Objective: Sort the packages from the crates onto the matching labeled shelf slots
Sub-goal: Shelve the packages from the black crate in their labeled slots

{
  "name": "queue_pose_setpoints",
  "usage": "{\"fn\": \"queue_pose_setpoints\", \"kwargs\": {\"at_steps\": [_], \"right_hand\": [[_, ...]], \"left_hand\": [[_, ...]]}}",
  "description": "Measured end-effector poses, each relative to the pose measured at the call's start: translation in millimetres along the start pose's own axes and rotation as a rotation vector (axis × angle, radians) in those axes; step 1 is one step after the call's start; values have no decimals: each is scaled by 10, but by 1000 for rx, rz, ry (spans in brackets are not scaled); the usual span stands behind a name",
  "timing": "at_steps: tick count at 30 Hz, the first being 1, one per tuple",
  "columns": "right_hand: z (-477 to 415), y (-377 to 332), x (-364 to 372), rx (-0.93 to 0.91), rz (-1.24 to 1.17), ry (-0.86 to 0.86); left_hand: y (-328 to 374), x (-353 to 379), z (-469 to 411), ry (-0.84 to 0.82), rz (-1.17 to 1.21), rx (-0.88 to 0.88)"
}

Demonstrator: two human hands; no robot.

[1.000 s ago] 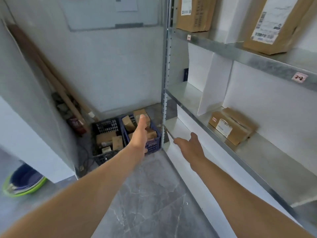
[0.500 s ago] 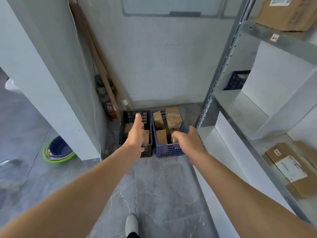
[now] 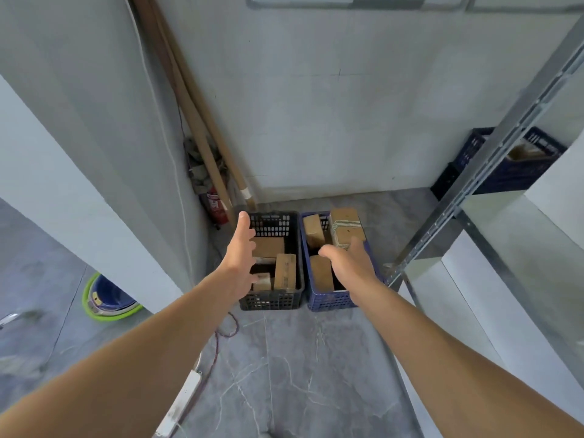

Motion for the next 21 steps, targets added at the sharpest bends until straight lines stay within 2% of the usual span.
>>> {"fn": "queue_pose_setpoints", "kwargs": {"at_steps": [8, 15, 21], "right_hand": [[-1016, -428, 724, 2, -24, -99], [-2139, -725, 1367, -7, 58, -209], [-2855, -757, 1774, 31, 116, -283]], "left_hand": [[435, 95, -957, 58, 15, -37], [744, 365, -1904, 156, 26, -105], [716, 582, -2531, 206, 48, -190]]}}
Point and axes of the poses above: each hand's wrist, its own z-axis away from the middle knuckle, its own x-axis out of the palm, y = z × x, the point moved 9 cm from there along -z, towards the middle knuckle, and after that the axes turned 13 degrees about y, right-handed, at the moved point
